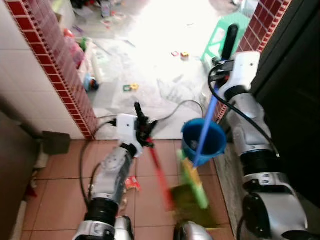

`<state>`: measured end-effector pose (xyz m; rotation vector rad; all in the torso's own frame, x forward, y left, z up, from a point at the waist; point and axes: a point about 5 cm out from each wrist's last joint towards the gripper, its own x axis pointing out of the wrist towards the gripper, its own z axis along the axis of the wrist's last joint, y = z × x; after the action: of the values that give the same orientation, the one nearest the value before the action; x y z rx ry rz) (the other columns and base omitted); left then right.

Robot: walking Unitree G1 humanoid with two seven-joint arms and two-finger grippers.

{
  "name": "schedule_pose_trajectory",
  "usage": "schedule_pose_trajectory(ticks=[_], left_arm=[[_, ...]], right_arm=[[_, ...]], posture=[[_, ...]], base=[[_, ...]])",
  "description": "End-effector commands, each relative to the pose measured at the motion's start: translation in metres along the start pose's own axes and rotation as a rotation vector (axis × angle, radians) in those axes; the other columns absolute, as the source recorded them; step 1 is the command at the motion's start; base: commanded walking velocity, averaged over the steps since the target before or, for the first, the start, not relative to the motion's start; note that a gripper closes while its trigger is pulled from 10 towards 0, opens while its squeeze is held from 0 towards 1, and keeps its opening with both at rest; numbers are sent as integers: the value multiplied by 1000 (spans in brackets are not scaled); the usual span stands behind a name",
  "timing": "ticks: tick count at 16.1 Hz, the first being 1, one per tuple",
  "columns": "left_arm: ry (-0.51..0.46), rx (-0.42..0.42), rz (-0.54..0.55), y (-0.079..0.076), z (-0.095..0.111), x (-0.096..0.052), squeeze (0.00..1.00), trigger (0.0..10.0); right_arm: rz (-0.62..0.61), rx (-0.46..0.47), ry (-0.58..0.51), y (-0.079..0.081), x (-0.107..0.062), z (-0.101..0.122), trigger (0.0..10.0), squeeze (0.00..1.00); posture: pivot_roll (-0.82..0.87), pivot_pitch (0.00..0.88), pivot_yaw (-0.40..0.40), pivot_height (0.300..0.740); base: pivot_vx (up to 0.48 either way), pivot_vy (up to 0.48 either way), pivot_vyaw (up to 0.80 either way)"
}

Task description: Sweep floor

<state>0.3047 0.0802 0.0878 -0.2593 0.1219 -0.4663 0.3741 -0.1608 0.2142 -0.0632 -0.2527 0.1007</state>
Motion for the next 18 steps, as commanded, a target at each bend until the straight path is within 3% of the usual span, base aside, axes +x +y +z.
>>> schedule_pose_trajectory(ticks=[1, 3, 7, 8, 13, 18], left_arm=[[-17, 29, -21, 1, 6, -1, 0, 10000], [-15, 76, -17, 6, 6, -5, 0, 10000], [-15, 102, -5, 14, 8, -11, 0, 10000], [-19, 146, 3, 19, 10, -14, 0, 10000], [-41, 209, 9, 23, 18, -19, 0, 10000], [-96, 207, 30, 28, 36, -24, 0, 10000]], right_arm=[[-11, 5, -21, -2, -2, 0, 10000, 0], [-49, -46, 0, -8, -9, -11, 10000, 0], [-46, -42, 30, -8, -17, -23, 10000, 0], [-37, -30, 27, -3, -16, -23, 10000, 0], [-14, -53, 15, 2, -17, -25, 10000, 0], [23, -41, 31, 16, -28, -35, 10000, 0]], posture=[[-104, 80, -36, 740], [-99, 74, -33, 740], [-99, 70, -27, 740], [-98, 71, -26, 740], [-98, 64, -30, 740], [-94, 55, -36, 740]], base=[[0, 0, 0], [0, 0, 0], [0, 0, 0], [0, 0, 0], [0, 0, 0], [0, 0, 0]])
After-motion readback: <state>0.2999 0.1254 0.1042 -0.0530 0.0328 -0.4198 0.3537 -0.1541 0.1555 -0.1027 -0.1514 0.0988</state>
